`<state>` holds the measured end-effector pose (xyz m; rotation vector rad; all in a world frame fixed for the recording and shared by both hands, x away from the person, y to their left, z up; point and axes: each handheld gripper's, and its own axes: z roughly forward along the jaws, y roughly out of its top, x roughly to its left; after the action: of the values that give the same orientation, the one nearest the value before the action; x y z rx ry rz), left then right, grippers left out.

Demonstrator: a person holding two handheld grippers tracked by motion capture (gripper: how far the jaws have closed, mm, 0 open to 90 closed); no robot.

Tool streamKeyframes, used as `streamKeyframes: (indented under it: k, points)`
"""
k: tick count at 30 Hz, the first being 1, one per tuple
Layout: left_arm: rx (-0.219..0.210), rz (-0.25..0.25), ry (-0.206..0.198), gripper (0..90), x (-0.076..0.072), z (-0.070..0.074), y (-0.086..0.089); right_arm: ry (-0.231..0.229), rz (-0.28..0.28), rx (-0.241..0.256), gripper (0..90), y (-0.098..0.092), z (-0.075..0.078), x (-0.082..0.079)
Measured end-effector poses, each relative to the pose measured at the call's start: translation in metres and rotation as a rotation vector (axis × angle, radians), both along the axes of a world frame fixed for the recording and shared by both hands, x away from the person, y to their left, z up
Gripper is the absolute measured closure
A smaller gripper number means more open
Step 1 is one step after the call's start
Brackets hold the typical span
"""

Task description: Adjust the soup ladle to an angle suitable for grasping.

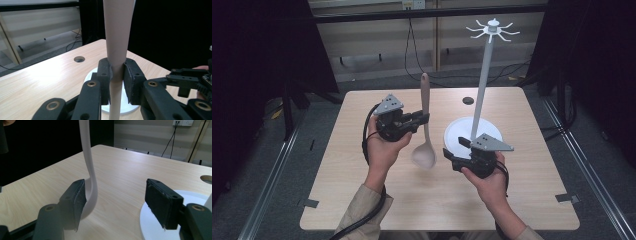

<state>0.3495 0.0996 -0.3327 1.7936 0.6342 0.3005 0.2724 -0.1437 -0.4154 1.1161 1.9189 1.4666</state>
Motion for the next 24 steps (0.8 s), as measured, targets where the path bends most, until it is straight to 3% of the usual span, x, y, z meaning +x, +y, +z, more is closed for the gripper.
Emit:
streamKeyframes:
  k: [18,24]
  points:
    - [-0.04,-0.063,0.016,76.4,-0.013,-0.007,-0.038,-0.04,0.011,0.021,55.9,0.011,0.009,0.004]
    - [-0.052,-0.077,0.027,76.3,-0.016,-0.006,-0.047,-0.045,-0.012,0.03,65.2,0.01,0.011,0.007]
